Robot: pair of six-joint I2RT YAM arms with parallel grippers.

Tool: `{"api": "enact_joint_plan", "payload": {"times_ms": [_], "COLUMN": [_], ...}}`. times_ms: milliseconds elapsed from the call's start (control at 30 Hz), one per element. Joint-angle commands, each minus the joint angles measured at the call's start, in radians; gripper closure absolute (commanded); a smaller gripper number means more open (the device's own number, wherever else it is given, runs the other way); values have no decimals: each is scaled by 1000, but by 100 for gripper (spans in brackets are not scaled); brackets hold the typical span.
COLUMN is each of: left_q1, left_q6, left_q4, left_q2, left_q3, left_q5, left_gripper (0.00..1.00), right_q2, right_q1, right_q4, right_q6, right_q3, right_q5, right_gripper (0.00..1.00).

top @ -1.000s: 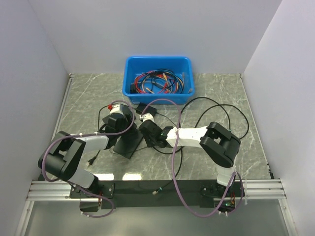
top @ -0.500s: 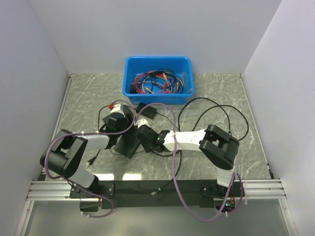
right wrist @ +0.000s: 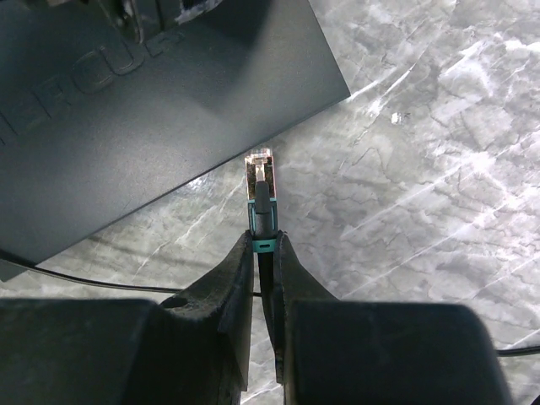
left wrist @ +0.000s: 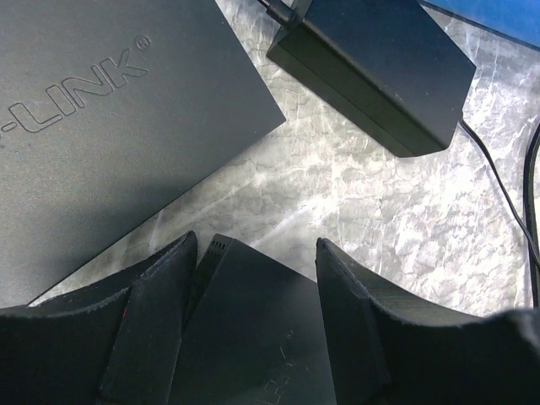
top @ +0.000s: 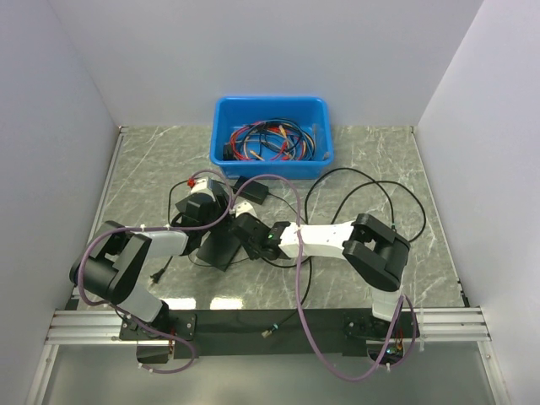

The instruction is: Insert the plug into the switch port

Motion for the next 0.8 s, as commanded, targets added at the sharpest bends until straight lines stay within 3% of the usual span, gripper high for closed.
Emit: {"api": "enact_joint_plan", "payload": {"times_ms": [0, 767], "left_q1": [-14, -12], "left_q6": [-5, 18], "left_q4": [-34, -1], "left_q2": [23, 61], "left_q3": [-9, -12], "left_q5": [76, 151], "left_gripper": [36, 37], "right_q2": [-41, -45], "right_q1": [-17, 37], "right_q4": [73, 151], "right_q6": [-13, -61], "right_q3": [40, 36], "right_q5": [18, -20], "right_gripper": [100, 100]}}
